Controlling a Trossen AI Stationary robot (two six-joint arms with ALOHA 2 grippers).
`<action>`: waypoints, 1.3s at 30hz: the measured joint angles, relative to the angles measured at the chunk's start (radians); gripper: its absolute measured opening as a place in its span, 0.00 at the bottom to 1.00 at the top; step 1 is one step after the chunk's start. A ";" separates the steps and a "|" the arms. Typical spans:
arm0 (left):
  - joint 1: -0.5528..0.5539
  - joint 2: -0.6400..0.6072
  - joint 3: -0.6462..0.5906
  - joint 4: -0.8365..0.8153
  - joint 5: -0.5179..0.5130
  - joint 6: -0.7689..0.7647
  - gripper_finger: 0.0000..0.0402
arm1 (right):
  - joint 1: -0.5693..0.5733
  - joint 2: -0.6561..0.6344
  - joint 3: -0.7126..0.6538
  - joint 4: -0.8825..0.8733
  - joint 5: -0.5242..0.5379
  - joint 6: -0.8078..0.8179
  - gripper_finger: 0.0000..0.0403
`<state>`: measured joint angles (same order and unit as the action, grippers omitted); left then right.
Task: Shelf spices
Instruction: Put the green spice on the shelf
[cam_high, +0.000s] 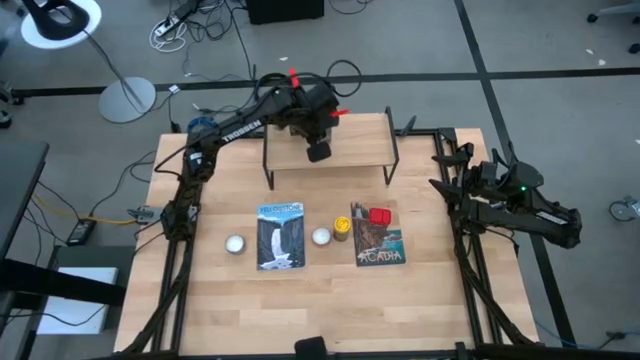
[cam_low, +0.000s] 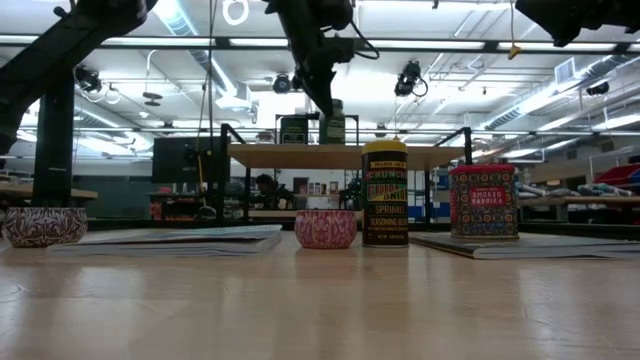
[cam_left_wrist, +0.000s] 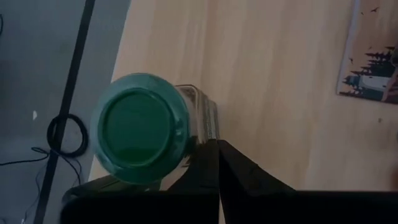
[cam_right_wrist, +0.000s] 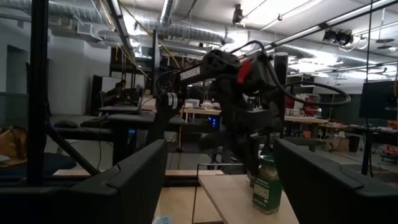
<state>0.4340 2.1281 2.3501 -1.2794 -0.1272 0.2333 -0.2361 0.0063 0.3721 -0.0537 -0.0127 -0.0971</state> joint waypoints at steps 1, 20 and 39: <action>0.004 0.000 0.000 0.001 0.000 0.000 0.00 | 0.000 0.000 0.000 0.001 0.000 0.000 0.73; 0.034 0.006 0.000 0.040 0.013 0.005 0.00 | 0.000 0.000 0.000 0.000 0.000 -0.001 0.73; 0.029 0.079 0.000 0.118 0.110 0.017 0.00 | 0.000 0.000 0.000 0.000 0.000 -0.001 0.73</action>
<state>0.4629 2.2070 2.3505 -1.1612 -0.0174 0.2504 -0.2359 0.0063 0.3721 -0.0534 -0.0127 -0.0985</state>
